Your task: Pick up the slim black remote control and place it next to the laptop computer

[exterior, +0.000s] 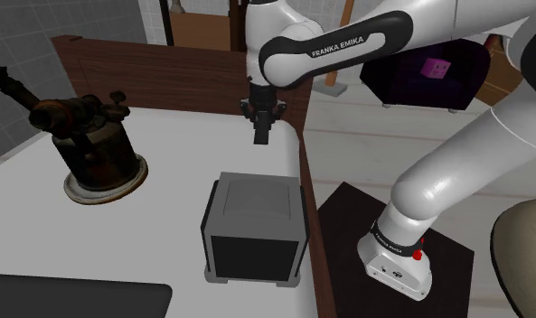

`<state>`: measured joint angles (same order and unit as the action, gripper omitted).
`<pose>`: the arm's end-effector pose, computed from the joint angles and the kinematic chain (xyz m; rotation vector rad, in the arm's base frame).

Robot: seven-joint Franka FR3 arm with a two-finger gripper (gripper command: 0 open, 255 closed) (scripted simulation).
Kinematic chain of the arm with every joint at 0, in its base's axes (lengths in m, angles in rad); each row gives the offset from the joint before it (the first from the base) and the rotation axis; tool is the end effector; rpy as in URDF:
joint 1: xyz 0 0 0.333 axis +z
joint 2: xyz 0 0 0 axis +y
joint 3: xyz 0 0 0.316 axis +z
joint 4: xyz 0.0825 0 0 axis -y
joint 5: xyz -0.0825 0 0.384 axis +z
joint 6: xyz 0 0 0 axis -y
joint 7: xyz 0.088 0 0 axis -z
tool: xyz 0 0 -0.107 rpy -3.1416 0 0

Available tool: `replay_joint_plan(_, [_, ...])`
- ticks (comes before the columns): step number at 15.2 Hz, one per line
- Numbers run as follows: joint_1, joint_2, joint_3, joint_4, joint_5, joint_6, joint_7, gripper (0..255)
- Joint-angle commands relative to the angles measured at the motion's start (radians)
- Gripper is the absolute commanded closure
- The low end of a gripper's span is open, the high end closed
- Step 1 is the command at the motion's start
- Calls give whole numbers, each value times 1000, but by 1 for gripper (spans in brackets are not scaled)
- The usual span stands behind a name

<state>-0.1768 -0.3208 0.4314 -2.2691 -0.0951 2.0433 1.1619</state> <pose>0.4519 0.1232 0.4826 2.7154 -1.2814 0.2862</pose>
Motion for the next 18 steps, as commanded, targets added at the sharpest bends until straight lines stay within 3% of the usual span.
replay_joint_plan(1, [26,-39,25,-22,24,-20,36,255])
replay_joint_plan(9, [124,-132,138,-61,106,-85,188,255])
replay_joint_plan(18, [209,-151,296,-15,181,-160,390,255])
